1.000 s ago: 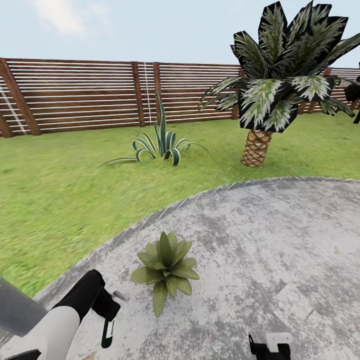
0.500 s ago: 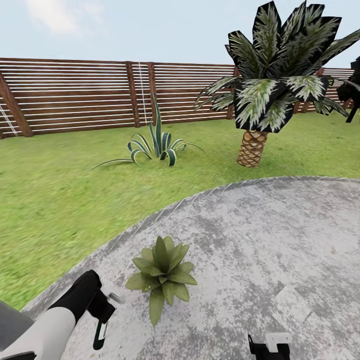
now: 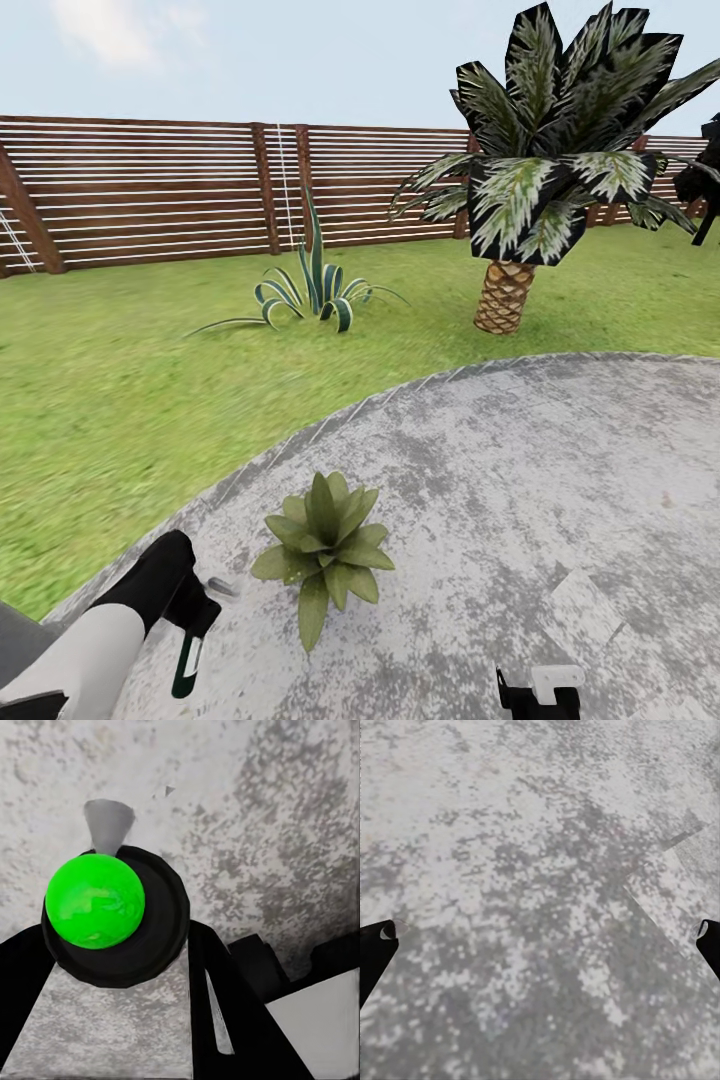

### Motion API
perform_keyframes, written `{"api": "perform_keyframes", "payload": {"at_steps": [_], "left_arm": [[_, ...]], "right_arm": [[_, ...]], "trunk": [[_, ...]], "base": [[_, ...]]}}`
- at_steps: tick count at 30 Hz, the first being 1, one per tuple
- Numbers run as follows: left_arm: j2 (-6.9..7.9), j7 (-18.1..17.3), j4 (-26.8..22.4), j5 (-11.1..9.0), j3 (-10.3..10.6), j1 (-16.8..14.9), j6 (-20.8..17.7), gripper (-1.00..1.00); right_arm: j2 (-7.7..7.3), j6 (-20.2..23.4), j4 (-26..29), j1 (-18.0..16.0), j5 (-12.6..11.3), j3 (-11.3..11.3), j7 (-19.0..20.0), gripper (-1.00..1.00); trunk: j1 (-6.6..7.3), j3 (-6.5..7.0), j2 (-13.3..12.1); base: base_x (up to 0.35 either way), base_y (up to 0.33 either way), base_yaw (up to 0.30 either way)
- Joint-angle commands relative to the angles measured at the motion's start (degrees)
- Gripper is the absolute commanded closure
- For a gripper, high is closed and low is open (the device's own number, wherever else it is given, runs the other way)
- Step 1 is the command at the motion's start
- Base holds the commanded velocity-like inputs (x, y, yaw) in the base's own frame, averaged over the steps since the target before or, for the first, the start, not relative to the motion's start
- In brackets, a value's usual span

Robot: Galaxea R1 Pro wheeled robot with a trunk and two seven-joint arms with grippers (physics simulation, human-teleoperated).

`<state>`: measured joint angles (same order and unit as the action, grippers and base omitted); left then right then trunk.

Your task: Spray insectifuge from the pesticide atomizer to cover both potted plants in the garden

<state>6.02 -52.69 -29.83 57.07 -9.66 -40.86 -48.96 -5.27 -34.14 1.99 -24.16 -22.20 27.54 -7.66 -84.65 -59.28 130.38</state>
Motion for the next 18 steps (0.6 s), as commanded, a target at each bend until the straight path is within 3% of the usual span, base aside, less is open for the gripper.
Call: {"api": "perform_keyframes", "payload": {"at_steps": [1, 4, 13, 18], "left_arm": [[-0.06, -0.56, -0.07, 0.60, -0.23, -1.20, -0.94, 1.00], [-0.32, -0.57, 0.37, 0.59, -0.09, -2.07, -1.30, 1.00], [-0.73, -0.49, 1.13, 0.33, 1.27, -0.42, -0.57, 1.00], [-0.72, -0.49, 1.14, 0.25, 1.31, 0.06, -0.63, 1.00]], "right_arm": [[-0.01, -0.05, 0.03, -0.01, -0.21, 0.50, -0.34, -1.00], [-0.01, -0.05, 0.03, -0.01, -0.21, 0.50, -0.34, -1.00], [-0.01, -0.05, 0.03, -0.01, -0.14, 0.51, -0.34, -1.00], [-0.01, -0.05, 0.03, -0.01, -0.13, 0.51, -0.34, -1.00]], "trunk": [[0.01, -0.06, 0.02], [0.01, -0.06, 0.02], [0.01, -0.06, 0.02], [0.01, -0.06, 0.02]], "base": [[0.000, 0.000, 0.000], [0.000, 0.000, 0.000], [0.000, 0.000, 0.000], [0.181, 0.050, 0.000]]}}
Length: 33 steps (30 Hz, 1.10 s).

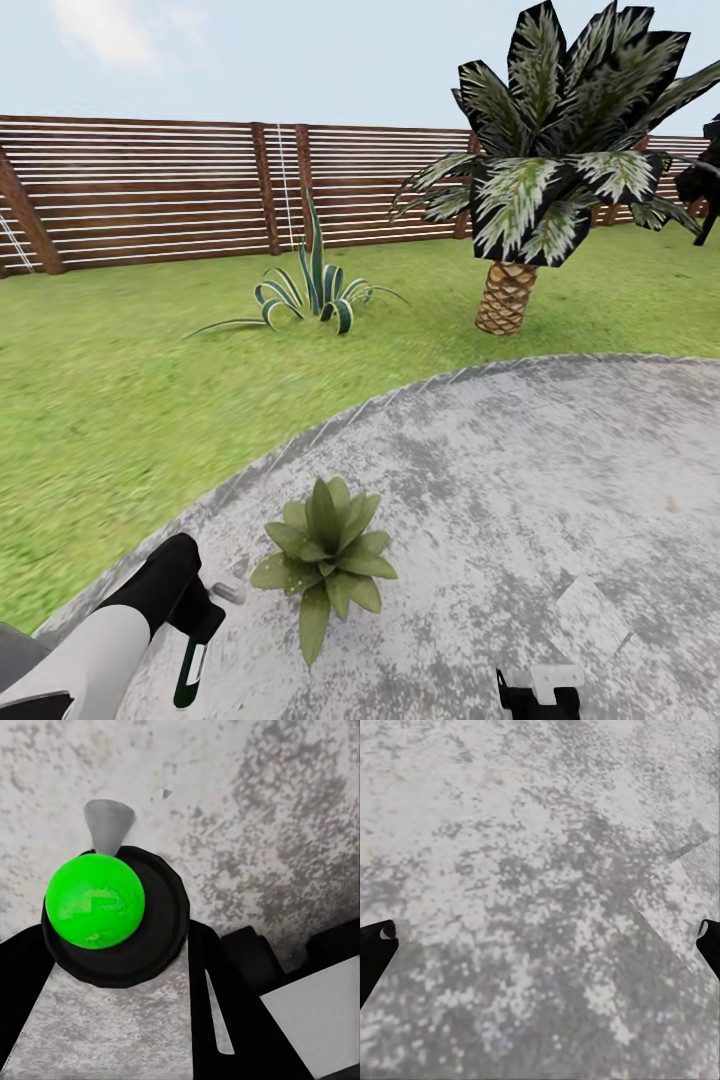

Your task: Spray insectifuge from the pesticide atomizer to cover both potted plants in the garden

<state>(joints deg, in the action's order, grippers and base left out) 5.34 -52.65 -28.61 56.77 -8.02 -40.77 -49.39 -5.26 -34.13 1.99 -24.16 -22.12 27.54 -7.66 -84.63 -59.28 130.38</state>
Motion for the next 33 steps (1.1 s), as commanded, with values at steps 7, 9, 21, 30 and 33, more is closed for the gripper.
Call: {"api": "perform_keyframes", "payload": {"at_steps": [7, 9, 21, 30, 33], "left_arm": [[-0.33, -0.54, -0.23, 0.52, -0.50, -0.06, -0.22, 1.00], [-0.33, -0.50, 0.26, 0.29, -0.44, 0.10, -0.09, 1.00], [-0.17, -0.35, 2.83, 0.19, -0.43, 1.10, 0.12, 1.00], [-0.56, -0.35, 1.66, 0.61, -0.39, 0.94, -0.09, 1.00], [-0.57, -0.42, 0.40, 0.64, -0.36, 0.96, -0.39, 1.00]], "right_arm": [[-0.01, -0.06, 0.03, -0.01, -0.25, 0.49, -0.34, -1.00], [-0.01, -0.06, 0.03, -0.01, -0.26, 0.50, -0.34, -1.00], [-0.01, -0.06, 0.03, -0.01, -0.28, 0.50, -0.34, -1.00], [-0.07, -0.06, 0.12, -0.01, -0.38, 0.49, -0.42, -1.00], [-0.08, -0.06, 0.12, -0.01, -0.43, 0.49, -0.43, -1.00]], "trunk": [[-0.01, -0.05, 0.02], [-0.01, -0.05, 0.02], [-0.01, -0.05, 0.02], [-0.67, -0.99, 1.22], [-0.89, -1.39, 1.62]], "base": [[0.032, 0.009, 0.000], [0.000, 0.000, 0.000], [0.000, 0.000, 0.000], [0.000, 0.000, 0.000], [0.000, 0.000, 0.000]]}}
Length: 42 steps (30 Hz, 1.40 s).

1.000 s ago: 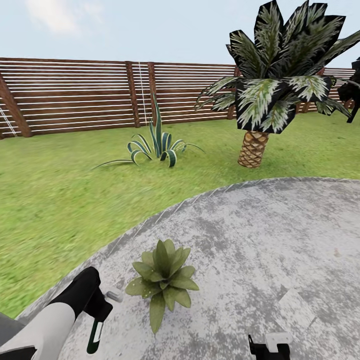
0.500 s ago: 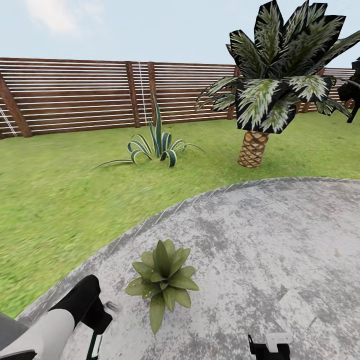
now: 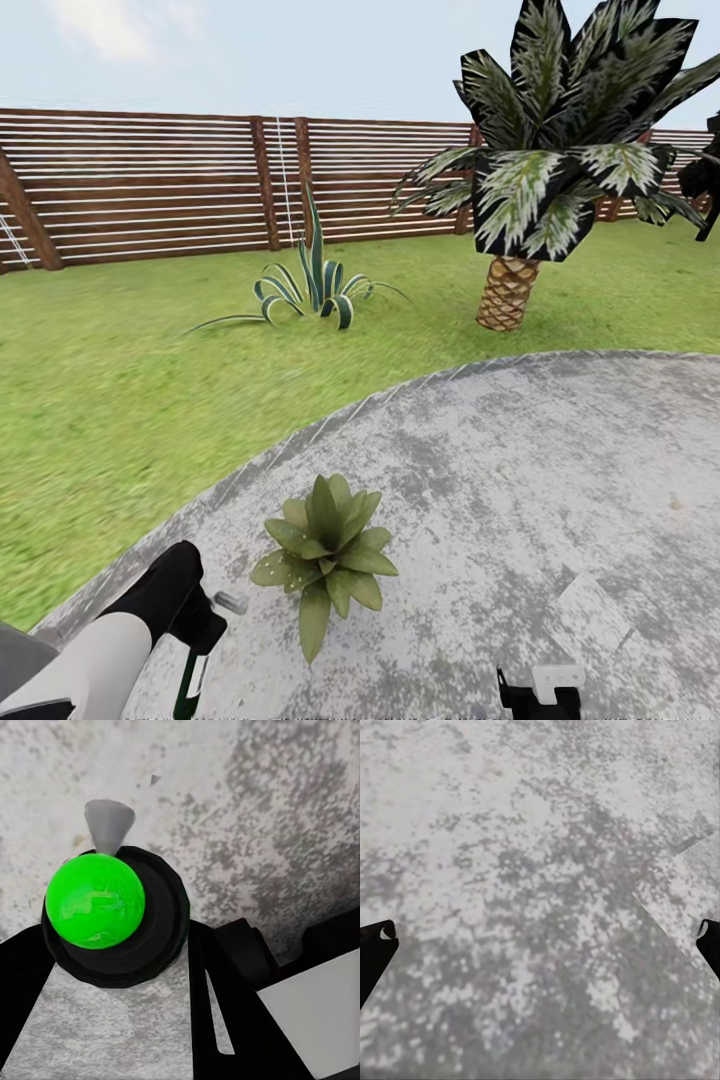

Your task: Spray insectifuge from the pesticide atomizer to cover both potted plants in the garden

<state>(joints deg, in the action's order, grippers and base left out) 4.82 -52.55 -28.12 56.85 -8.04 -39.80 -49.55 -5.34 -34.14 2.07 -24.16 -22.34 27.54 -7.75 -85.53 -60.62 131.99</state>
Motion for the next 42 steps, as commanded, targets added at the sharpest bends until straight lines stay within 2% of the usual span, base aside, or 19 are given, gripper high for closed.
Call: {"api": "perform_keyframes", "payload": {"at_steps": [1, 6, 7, 9, 11, 14, 16, 23, 25, 26, 27, 28, 30, 32, 37, 40, 42], "left_arm": [[-0.01, -0.54, -0.20, 0.59, -0.33, -0.02, -0.26, 1.00], [-0.16, -0.69, -0.57, 0.54, -0.30, -0.47, -0.48, 1.00], [-0.19, -0.70, -0.91, 0.54, -0.29, -0.98, -0.59, 1.00], [-0.18, -0.80, -1.57, 0.63, -0.23, -3.94, -0.85, 1.00], [-0.17, -0.93, -1.59, 0.59, 0.08, -4.74, -0.89, 1.00], [0.06, -1.07, -0.98, 0.47, 2.92, -4.53, -0.84, 1.00], [0.14, -1.15, -0.79, 0.46, 3.76, -4.25, -0.46, 1.00], [0.58, -1.42, -0.73, 0.44, 4.18, -4.43, -0.01, 1.00], [0.59, -2.67, -0.78, 0.54, 4.23, -4.84, 0.04, 1.00], [0.59, -3.69, -0.92, 0.58, 4.74, -4.89, 0.05, 1.00], [0.55, -4.69, -1.23, 0.71, 6.34, -4.96, 0.02, 1.00], [0.50, -6.08, -1.49, 1.09, 9.96, -5.07, -0.09, 1.00], [0.43, -9.02, -1.66, 1.44, 15.42, -5.45, -0.28, 1.00], [0.45, -11.96, -1.74, 1.60, 18.45, -6.67, -0.53, 1.00], [0.34, -13.60, -1.76, 1.85, 19.64, -9.74, -0.79, 1.00], [0.06, -14.05, -1.72, 5.21, 19.67, -11.20, -0.88, 1.00], [0.01, -15.65, -1.69, 7.39, 19.65, -11.38, -0.89, 1.00]], "right_arm": [[-0.01, -0.05, 0.02, -0.01, -0.20, 0.50, -0.34, -1.00], [-0.02, -0.05, -0.02, -0.01, -0.10, 0.50, -0.36, -1.00], [-0.02, -0.05, -0.02, -0.01, -0.09, 0.50, -0.37, -1.00], [-0.02, -0.05, -0.05, -0.01, -0.07, 0.50, -0.39, -1.00], [-0.03, -0.05, -0.05, -0.01, -0.07, 0.50, -0.38, -1.00], [-0.03, -0.05, -0.05, -0.01, -0.07, 0.50, -0.36, -1.00], [-0.02, -0.05, -0.05, -0.01, -0.07, 0.50, -0.37, -1.00], [-0.03, -0.05, -0.05, -0.01, -0.07, 0.50, -0.36, -1.00], [-0.02, -0.05, -0.05, -0.01, -0.07, 0.50, -0.37, -1.00], [-0.02, -0.05, -0.05, -0.01, -0.07, 0.50, -0.37, -1.00], [-0.02, -0.05, -0.05, -0.01, -0.07, 0.50, -0.37, -1.00], [-0.03, -0.05, -0.05, -0.01, -0.07, 0.50, -0.37, -1.00], [-0.03, -0.05, -0.05, -0.01, -0.07, 0.50, -0.38, -1.00], [0.00, -0.05, -0.05, -0.01, -0.07, 0.50, -0.39, -1.00], [-0.02, -0.05, -0.05, -0.01, -0.07, 0.50, -0.39, -1.00], [-0.03, -0.05, -0.05, -0.01, -0.07, 0.50, -0.41, -1.00], [-0.03, -0.05, -0.05, -0.01, -0.07, 0.50, -0.41, -1.00]], "trunk": [[0.01, -0.07, 0.02], [0.01, -0.09, 0.02], [0.01, -0.09, 0.02], [0.01, -0.09, 0.02], [0.01, -0.09, 0.02], [0.01, -0.09, 0.02], [0.01, -0.09, 0.02], [0.01, -0.09, 0.02], [0.01, -0.09, 0.02], [0.01, -0.09, 0.02], [0.01, -0.09, 0.02], [0.01, -0.09, 0.02], [0.01, -0.09, 0.02], [0.01, -0.09, 0.02], [0.01, -0.09, 0.02], [0.01, -0.09, 0.02], [0.01, -0.09, 0.02]], "base": [[0.000, 0.000, 0.000], [0.000, 0.000, 0.000], [0.000, 0.000, 0.000], [0.000, 0.000, 0.000], [0.000, 0.000, 0.000], [0.000, 0.000, 0.000], [0.000, 0.000, 0.000], [0.000, 0.000, 0.000], [0.000, 0.000, 0.000], [0.000, 0.000, 0.000], [0.000, 0.000, 0.000], [0.000, 0.000, 0.000], [0.000, 0.000, 0.000], [0.000, 0.000, 0.000], [0.000, 0.000, 0.000], [0.000, 0.000, 0.000], [0.000, 0.000, 0.000]]}}
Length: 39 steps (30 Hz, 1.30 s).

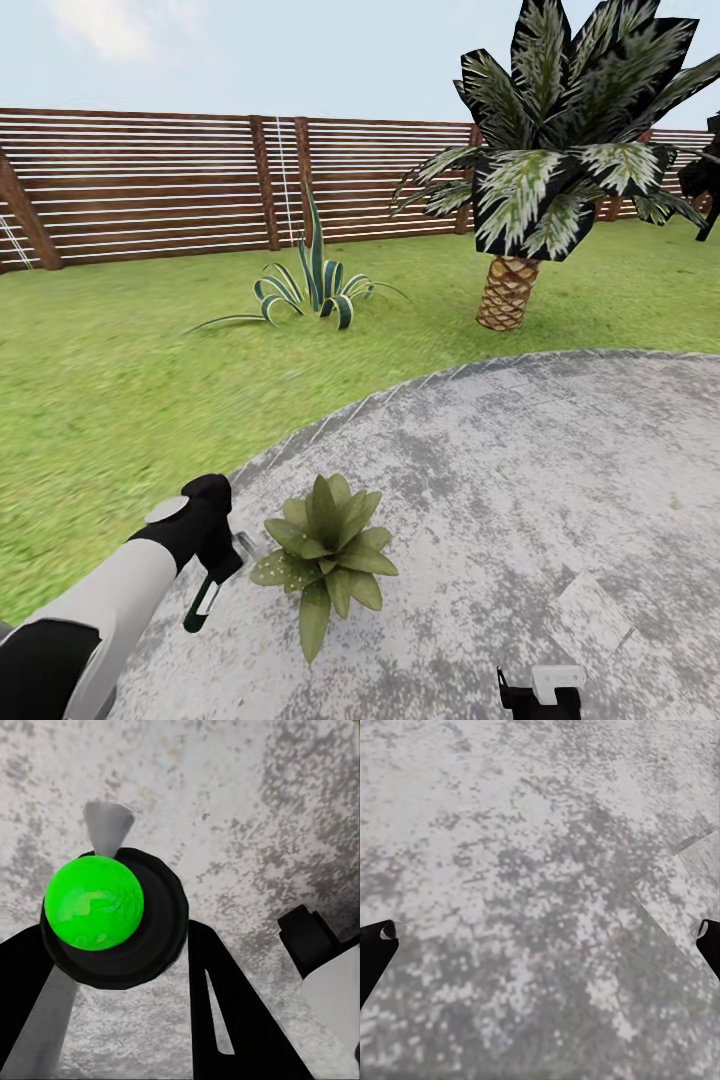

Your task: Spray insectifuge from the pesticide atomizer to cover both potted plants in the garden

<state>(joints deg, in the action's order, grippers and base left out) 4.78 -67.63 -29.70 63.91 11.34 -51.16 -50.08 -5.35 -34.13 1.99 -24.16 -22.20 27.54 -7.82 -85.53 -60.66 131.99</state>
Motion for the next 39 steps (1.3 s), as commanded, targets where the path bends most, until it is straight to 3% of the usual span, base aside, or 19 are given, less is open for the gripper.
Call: {"api": "perform_keyframes", "payload": {"at_steps": [1, 9, 14, 28, 33, 39], "left_arm": [[0.05, -1.44, -0.10, 0.94, 0.27, -0.01, -0.37, 1.00], [0.08, -2.59, -0.28, 1.64, -0.17, -0.89, -0.88, 1.00], [-0.88, -2.79, -0.91, 1.64, 0.04, -4.49, -0.99, 1.00], [0.03, -2.68, -0.26, 1.74, 0.17, -4.01, -1.12, 1.00], [-0.70, -2.76, -0.75, 1.91, 0.17, -5.20, -1.41, 1.00], [0.97, -2.38, -0.09, 2.95, 0.24, -4.40, -1.32, 1.00]], "right_arm": [[-0.01, -0.06, 0.04, -0.01, -0.21, 0.50, -0.30, -1.00], [-0.01, -0.06, 0.04, -0.01, -0.10, 0.50, -0.27, -1.00], [-0.08, -0.06, 0.04, -0.01, -0.04, 0.50, -0.27, -1.00], [-0.01, -0.06, 0.04, -0.01, -0.03, 0.51, -0.27, -1.00], [-0.08, -0.06, 0.04, -0.01, -0.04, 0.50, -0.27, -1.00], [-0.04, -0.06, 0.04, -0.01, -0.04, 0.50, -0.27, -1.00]], "trunk": [[0.01, -0.05, 0.02], [0.01, -0.05, 0.02], [0.01, -0.05, 0.02], [0.01, -0.05, 0.02], [0.01, -0.05, 0.02], [0.01, -0.05, 0.02]], "base": [[0.000, 0.000, 0.000], [0.000, 0.000, 0.000], [0.000, 0.000, 0.000], [0.000, 0.000, 0.000], [0.000, 0.000, 0.000], [0.000, 0.000, 0.000]]}}
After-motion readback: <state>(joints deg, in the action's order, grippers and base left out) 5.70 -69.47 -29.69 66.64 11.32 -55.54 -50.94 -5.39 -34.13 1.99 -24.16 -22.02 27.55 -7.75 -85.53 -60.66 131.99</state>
